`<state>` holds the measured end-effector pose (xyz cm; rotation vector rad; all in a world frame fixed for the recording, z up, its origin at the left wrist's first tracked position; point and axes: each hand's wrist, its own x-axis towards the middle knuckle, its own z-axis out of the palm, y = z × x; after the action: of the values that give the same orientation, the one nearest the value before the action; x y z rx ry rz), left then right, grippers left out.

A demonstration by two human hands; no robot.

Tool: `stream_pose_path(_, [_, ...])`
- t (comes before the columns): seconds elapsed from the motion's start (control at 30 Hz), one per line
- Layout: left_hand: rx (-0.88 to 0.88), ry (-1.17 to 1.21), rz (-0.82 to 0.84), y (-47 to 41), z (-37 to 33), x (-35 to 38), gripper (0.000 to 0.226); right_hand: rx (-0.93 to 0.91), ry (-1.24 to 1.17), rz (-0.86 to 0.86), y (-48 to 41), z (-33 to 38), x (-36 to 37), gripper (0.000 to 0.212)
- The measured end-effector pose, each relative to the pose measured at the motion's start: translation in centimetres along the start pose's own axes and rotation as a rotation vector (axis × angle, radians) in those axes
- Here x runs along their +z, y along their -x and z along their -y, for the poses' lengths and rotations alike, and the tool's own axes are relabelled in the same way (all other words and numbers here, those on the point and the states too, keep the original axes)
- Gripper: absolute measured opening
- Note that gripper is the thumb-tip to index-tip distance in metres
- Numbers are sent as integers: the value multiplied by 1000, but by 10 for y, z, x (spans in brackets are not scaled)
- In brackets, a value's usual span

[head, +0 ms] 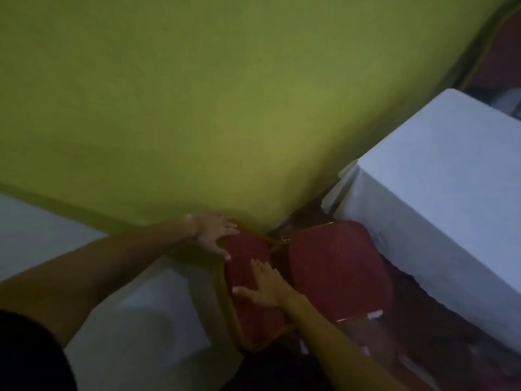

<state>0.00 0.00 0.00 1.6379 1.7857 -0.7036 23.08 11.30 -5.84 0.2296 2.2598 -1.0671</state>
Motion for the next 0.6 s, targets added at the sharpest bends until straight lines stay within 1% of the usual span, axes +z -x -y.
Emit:
stream_pose_path(0.03, [37,16,26,4,1,3,125,-15,5,29,0,2,9,126])
stream_pose_path(0.13, [123,-33,-25,7,6,24,122,-18,58,103,8,7,35,123])
stream_pose_path(0.2, [158,-37,-45,6,9,34,119,-23,52,131,6,5,47,126])
stream_pose_path(0.27, [177,-54,-84,4,12,39,114,-23,55,112,1,3,48,130])
stream_pose_path(0.37, [190,-106,-86,2,13,44,108,-24,39,74,-5,9,49,131])
stream_pose_path(0.47, [206,-157,-82,-4,15,45,110,-5,7,46,-10,16,51,129])
stream_pose_path(0.53, [216,-137,-99,-7,16,49,114,2,32,46,-10,20,50,125])
stream_pose_path(0.6, [219,-111,-124,-9,18,54,112,1,62,39,-11,22,51,118])
